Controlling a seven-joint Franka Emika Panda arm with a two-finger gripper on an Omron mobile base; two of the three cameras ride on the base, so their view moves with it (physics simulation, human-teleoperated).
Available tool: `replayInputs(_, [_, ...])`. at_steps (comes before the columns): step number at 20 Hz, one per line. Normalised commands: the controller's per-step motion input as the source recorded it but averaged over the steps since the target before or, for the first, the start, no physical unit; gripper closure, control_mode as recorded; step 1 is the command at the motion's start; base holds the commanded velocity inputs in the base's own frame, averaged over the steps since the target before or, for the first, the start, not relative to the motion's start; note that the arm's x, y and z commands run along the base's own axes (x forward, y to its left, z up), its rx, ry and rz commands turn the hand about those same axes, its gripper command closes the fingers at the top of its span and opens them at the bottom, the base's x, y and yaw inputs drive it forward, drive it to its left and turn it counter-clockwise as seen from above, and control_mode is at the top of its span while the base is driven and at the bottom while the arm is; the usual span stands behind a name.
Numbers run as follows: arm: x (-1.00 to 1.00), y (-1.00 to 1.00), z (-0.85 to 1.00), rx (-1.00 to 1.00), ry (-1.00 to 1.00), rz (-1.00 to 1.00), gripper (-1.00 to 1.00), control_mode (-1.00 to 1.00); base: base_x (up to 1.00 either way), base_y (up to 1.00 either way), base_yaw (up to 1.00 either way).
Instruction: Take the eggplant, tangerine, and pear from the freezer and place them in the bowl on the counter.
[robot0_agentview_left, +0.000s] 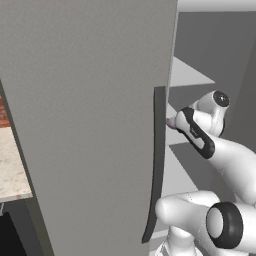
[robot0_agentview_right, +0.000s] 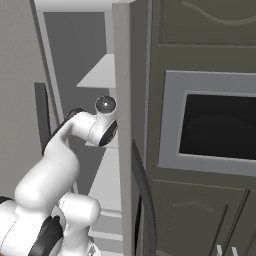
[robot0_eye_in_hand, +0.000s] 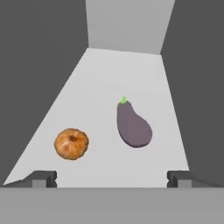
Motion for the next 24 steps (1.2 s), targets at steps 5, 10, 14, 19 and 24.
replayInputs(5, [0.29, 0.0, -0.05, 0.0, 0.06, 0.0, -1.0, -1.0, 0.0, 0.0, 0.0])
replayInputs(10, [0.08, -0.1, -0.28, 0.0, 0.0, 0.04, -1.0, -1.0, 0.0, 0.0, 0.0])
replayInputs(14, [0.04, -0.07, -0.25, 0.0, 0.0, 0.04, -1.0, -1.0, 0.0, 0.0, 0.0])
replayInputs(19, [0.17, 0.0, -0.08, 0.0, 0.0, 0.03, -1.0, -1.0, 0.0, 0.0, 0.0])
replayInputs(24, [0.22, 0.0, -0.06, 0.0, 0.0, 0.02, -1.0, -1.0, 0.0, 0.0, 0.0])
